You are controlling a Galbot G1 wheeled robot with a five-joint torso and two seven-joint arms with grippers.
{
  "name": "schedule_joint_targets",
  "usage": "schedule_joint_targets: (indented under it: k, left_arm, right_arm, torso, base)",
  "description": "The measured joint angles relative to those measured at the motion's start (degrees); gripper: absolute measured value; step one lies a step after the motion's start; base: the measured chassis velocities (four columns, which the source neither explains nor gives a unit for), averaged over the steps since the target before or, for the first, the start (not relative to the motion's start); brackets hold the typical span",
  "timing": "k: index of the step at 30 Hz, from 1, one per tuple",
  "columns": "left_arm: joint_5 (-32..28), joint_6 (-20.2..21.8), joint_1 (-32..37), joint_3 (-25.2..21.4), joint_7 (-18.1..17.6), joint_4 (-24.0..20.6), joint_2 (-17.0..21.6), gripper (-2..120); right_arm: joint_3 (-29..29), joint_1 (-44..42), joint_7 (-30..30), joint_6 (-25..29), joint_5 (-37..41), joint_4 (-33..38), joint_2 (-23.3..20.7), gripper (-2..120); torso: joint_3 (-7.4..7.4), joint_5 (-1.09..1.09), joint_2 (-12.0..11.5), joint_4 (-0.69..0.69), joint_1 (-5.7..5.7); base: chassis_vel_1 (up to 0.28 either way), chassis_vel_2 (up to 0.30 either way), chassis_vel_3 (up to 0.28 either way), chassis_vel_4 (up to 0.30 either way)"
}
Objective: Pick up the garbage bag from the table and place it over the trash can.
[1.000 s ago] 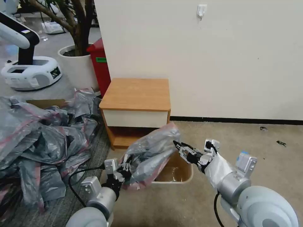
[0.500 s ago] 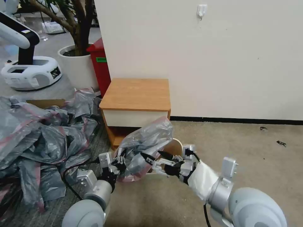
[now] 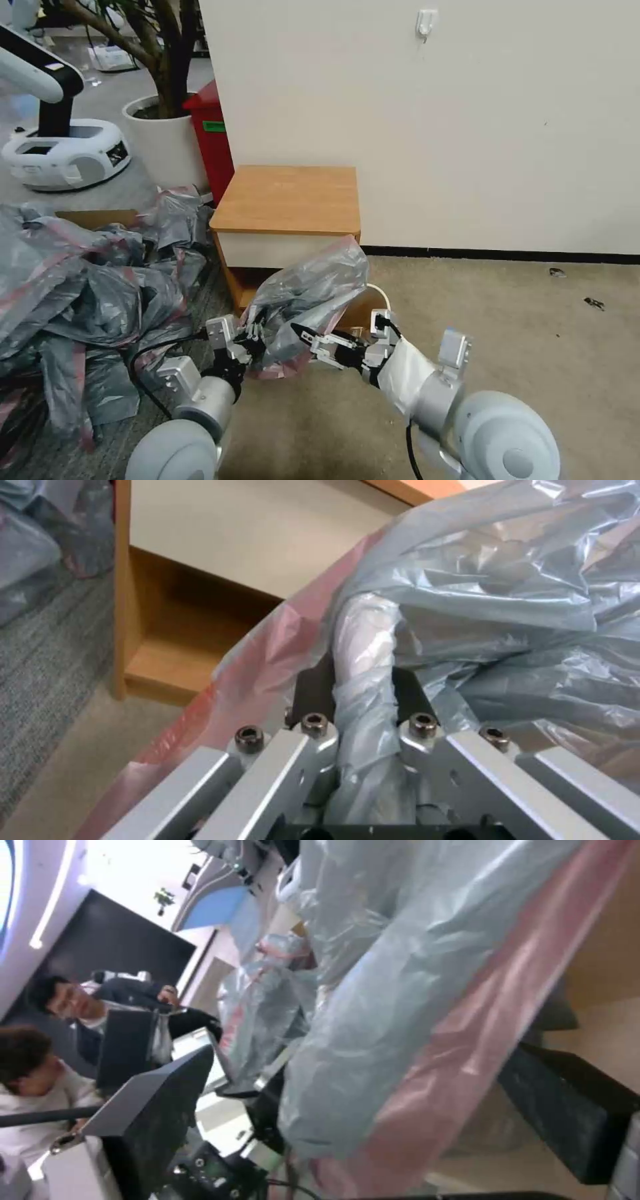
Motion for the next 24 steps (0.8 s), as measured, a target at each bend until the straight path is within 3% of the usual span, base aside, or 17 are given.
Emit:
schedule_joint_targets:
  k: [9,17,21,24]
  left_arm:
    - [-1.0,0.0,0.5,-0.3,0.0,-0.5,-0.5,6]
    - [-4.0,0.6,0.5,-0.4,-0.1,-0.4,-1.6,6]
    - [-4.1,0.7,0.5,-0.4,-0.1,-0.2,-1.9,6]
    - [-4.2,0.8,0.5,-0.4,-0.2,0.1,-2.2,6]
  right_arm:
    - [-0.4,-0.2,-0.2,0.4,-0.6,-0.1,0.1,75]
    - [0.1,-1.5,-2.6,-0.2,-3.2,2.0,-1.0,41]
    - [0.4,-2.0,-3.1,-0.6,-3.4,2.7,-1.4,32]
    - [0.7,-2.3,-3.4,-0.6,-4.2,3.5,-2.1,16]
  torso:
    - [0.00,0.01,0.0,0.00,0.00]
    - [0.00,0.01,0.0,0.00,0.00]
    - [-0.01,0.01,0.0,0.00,0.00]
    - [0.00,0.01,0.0,0.00,0.00]
  base:
    - [0.000,0.000,0.000,0.000]
    - [0.000,0.000,0.000,0.000]
    - [0.000,0.000,0.000,0.000]
    - [0.000,0.000,0.000,0.000]
